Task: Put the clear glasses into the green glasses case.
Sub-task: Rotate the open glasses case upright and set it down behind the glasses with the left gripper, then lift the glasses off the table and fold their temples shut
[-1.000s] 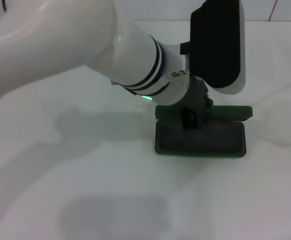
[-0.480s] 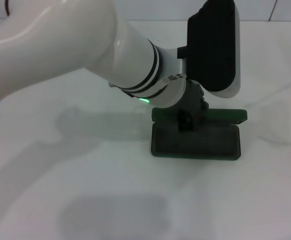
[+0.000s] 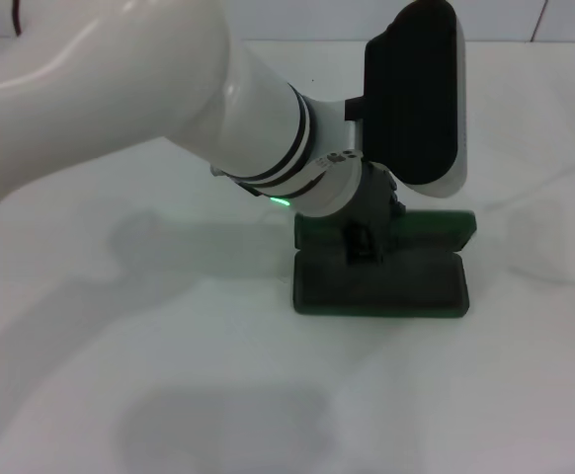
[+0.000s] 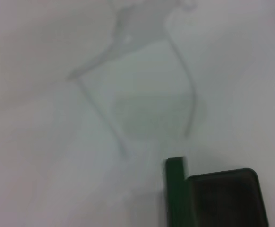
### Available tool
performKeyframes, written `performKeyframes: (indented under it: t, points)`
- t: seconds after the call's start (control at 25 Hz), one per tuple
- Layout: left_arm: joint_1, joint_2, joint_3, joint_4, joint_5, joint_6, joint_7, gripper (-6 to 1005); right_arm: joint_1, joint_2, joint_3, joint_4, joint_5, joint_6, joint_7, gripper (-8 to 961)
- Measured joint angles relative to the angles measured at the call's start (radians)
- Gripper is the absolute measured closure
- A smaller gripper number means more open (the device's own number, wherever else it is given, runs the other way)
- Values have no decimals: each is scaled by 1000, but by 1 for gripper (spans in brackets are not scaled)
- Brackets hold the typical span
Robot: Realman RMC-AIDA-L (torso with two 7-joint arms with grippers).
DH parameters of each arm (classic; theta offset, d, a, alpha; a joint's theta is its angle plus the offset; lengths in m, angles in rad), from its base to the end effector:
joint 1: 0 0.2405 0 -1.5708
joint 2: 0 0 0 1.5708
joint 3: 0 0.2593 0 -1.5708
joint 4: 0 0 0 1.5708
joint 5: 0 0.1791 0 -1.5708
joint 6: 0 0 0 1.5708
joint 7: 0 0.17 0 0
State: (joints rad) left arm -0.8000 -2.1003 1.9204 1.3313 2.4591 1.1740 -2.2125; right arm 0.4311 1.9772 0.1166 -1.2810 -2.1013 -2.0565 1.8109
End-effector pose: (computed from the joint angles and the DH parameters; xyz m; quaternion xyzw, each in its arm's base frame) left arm -0.0875 0.3232 -0.1215 -0.9725 0.1384 0.1498 0.1121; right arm 0.2825 0.2623 0.1791 -0.8256 0.3137 0.3010 0.3597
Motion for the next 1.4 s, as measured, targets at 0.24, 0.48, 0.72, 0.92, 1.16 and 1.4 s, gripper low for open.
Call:
performKeyframes:
  t: [0.24, 0.48, 0.72, 0.92, 1.16, 1.4]
  points:
    - [0, 0, 0, 6, -3, 6, 3, 674, -5, 0, 0, 7, 0, 1, -2, 860]
    - [0, 2, -2, 40, -8, 20, -2, 636, -13, 0, 0, 14, 0, 7, -6, 860]
    - [54, 5, -85, 237, -19, 96, -23, 605, -15, -2, -8, 20, 0, 3, -22, 860]
    - [143, 6, -222, 461, -35, 119, -70, 607, -11, -3, -14, 29, 12, -36, -50, 860]
    - [292, 11, -532, 635, -380, 120, -56, 605, 9, -2, -148, 119, 142, -87, -51, 860]
    - [445, 14, -840, 576, -1003, 259, 118, 645, 31, -7, -315, 255, 300, -59, -89, 860]
